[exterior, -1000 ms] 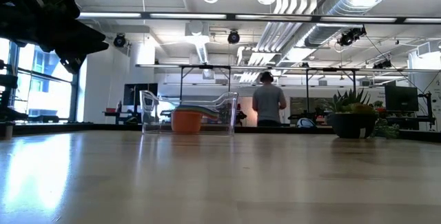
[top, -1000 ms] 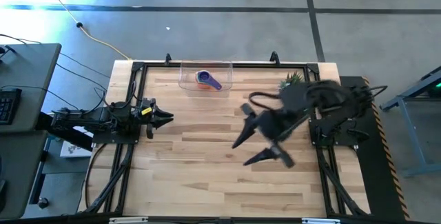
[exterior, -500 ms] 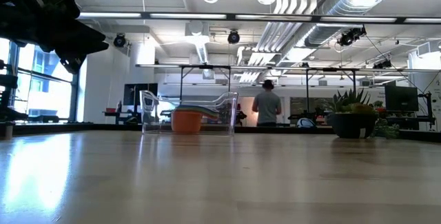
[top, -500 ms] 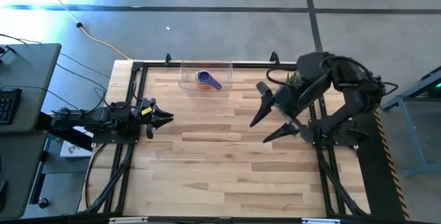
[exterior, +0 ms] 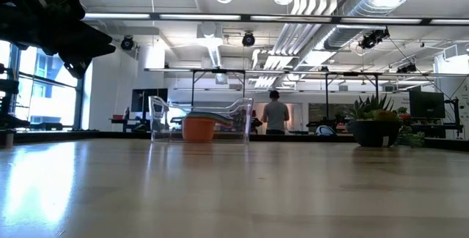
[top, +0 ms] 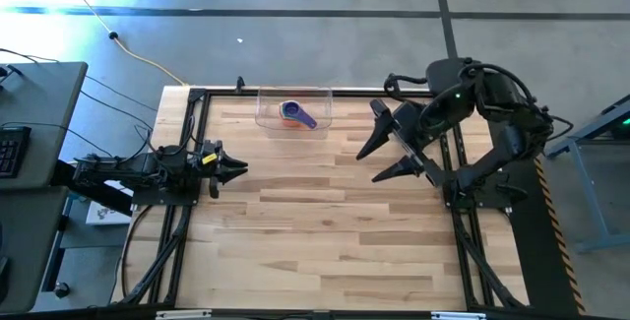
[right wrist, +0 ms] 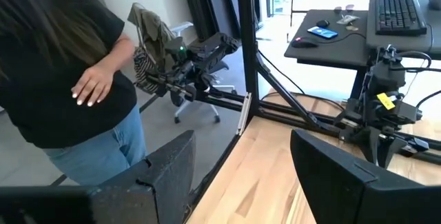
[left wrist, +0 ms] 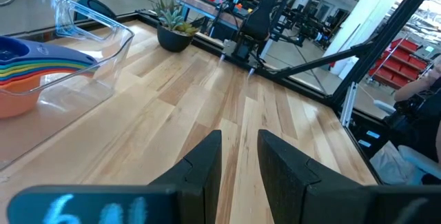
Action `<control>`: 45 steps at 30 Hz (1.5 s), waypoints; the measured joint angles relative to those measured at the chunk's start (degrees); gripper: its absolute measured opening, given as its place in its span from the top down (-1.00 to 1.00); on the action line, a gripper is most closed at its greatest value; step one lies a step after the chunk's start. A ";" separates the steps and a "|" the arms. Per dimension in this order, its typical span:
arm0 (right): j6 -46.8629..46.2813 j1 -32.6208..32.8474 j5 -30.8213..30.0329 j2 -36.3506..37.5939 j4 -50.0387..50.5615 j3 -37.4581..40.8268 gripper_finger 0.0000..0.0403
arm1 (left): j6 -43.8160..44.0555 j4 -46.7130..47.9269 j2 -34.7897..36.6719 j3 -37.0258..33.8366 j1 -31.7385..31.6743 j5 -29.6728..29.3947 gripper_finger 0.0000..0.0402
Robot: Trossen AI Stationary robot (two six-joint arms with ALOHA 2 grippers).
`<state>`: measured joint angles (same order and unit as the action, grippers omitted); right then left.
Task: Nest measuring cups in basket
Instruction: Return to Home Position
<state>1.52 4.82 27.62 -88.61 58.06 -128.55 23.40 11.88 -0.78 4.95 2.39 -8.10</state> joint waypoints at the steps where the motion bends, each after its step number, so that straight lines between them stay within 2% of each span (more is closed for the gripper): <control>1: -0.19 -0.16 -0.02 -0.03 0.02 0.02 -0.14 | 0.00 -0.01 -0.01 0.00 0.02 0.00 0.57; 45: -2.36 -1.10 -0.17 -2.48 0.39 0.04 -0.14 | 0.00 -0.02 -0.02 0.00 0.02 0.00 0.57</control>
<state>-0.84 3.73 27.44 -91.09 58.46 -128.51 23.40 11.86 -0.80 4.95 2.41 -8.10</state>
